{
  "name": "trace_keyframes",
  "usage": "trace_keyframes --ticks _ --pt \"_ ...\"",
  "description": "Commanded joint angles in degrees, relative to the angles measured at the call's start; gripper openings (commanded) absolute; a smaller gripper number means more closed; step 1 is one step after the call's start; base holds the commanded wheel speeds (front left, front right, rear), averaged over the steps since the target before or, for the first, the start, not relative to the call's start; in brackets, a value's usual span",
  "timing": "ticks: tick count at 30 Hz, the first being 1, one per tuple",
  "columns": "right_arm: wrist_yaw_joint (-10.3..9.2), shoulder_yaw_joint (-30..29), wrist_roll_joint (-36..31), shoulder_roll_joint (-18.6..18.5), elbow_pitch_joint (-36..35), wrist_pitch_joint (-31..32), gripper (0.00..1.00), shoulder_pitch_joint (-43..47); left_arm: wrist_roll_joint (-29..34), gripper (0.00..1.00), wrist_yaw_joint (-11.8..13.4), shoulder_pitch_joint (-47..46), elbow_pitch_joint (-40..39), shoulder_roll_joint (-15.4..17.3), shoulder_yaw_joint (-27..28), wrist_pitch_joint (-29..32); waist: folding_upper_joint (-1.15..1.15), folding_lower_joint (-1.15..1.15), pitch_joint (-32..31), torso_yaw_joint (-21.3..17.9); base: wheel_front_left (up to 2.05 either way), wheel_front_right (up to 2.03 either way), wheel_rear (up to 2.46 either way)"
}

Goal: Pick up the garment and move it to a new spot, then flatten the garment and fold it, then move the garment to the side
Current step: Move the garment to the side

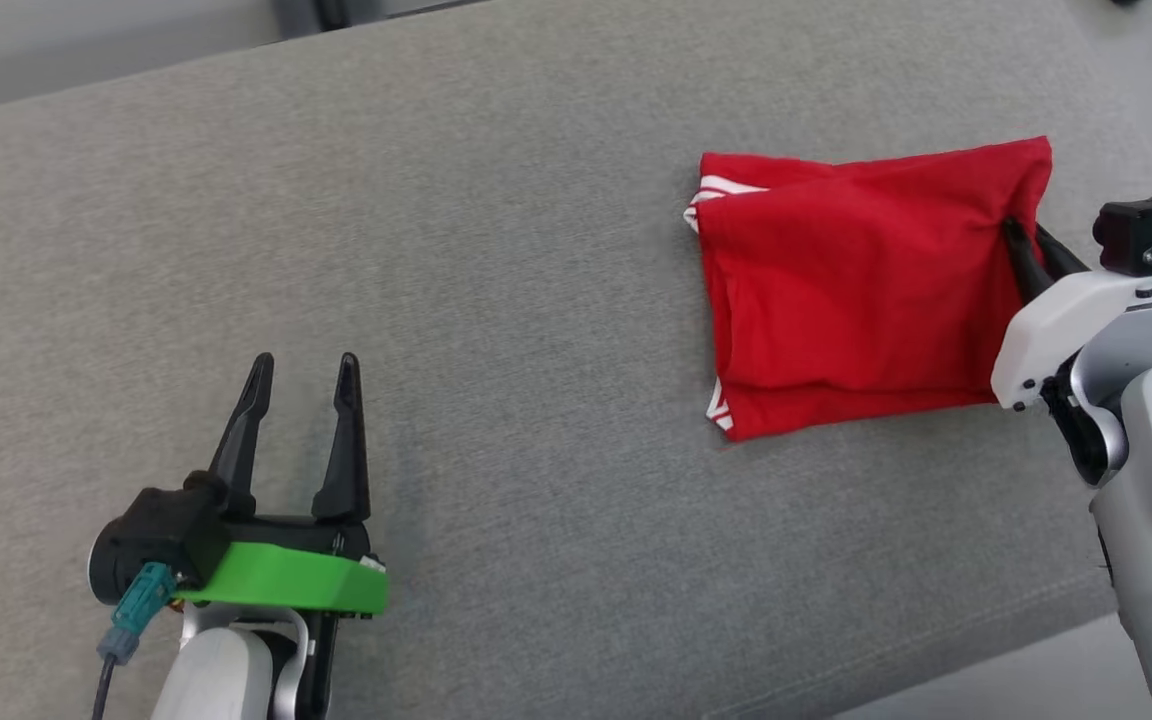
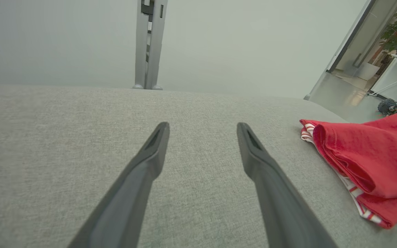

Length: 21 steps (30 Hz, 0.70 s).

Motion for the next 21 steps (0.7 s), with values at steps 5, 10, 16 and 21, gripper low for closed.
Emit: trace_keyframes --ticks 5,10,16,21 --pt "-0.09 -2.6 0.0 1.7 2.1 -3.3 0.00 -1.7 0.9 1.00 -0.3 -1.8 0.5 2.3 -1.1 0.0 0.00 0.00 8.2 -12.6 0.00 0.00 0.00" --pt "-0.09 -3.1 -0.2 2.9 3.6 -5.3 0.00 -3.3 1.8 1.00 -0.3 -2.3 0.6 3.3 -2.4 0.0 0.00 0.00 9.1 -13.5 0.00 0.00 0.00" --pt "-0.09 -2.1 0.7 2.2 5.9 -6.4 0.00 -7.3 2.7 1.00 0.0 -2.8 0.3 3.8 -3.5 0.0 0.00 0.00 9.6 -11.1 0.00 0.00 0.00" --pt "-0.09 -2.8 0.5 -0.9 8.8 -6.1 0.00 -12.0 2.6 1.00 0.4 -2.8 -0.4 3.7 -3.1 0.0 0.00 0.00 9.9 -7.9 0.00 0.00 0.00"
